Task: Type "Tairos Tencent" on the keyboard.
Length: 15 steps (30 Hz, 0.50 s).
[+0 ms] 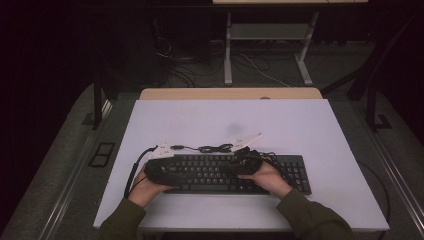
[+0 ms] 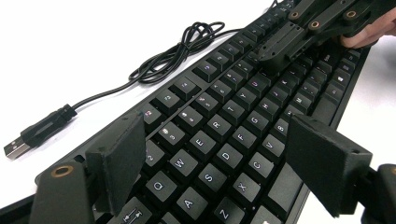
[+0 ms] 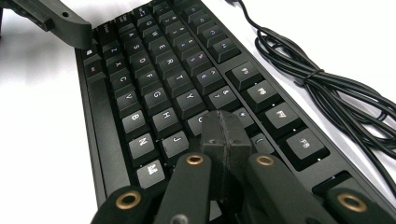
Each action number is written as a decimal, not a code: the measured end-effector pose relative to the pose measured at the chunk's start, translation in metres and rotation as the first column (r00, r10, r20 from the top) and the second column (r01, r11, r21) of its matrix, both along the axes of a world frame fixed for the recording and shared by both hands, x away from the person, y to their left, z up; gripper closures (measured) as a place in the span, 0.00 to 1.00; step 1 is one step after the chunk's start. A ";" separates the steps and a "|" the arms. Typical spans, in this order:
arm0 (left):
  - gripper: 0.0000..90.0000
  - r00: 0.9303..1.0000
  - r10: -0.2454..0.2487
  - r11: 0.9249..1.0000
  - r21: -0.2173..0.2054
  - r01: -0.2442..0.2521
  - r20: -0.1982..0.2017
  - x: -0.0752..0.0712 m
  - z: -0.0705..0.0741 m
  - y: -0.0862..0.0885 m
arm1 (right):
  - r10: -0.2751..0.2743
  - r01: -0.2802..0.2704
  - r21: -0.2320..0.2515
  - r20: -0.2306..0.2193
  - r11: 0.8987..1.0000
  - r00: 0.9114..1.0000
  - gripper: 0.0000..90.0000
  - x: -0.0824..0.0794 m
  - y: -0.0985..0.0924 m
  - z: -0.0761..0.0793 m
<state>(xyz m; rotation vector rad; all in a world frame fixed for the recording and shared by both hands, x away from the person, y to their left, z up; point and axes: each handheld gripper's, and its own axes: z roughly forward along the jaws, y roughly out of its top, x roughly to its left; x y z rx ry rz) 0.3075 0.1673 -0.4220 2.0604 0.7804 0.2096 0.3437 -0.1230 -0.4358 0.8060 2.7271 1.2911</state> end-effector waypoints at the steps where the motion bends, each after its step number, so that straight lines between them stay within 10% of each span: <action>1: 0.22 1.000 0.000 1.000 0.001 0.000 0.000 0.000 0.000 0.000 | 0.001 -0.001 0.000 0.001 1.000 1.000 0.99 0.000 0.000 0.000; 15: 0.22 1.000 0.001 1.000 0.001 -0.001 0.001 0.000 0.000 0.000 | 0.000 0.000 0.015 0.012 1.000 1.000 0.99 0.000 -0.001 0.002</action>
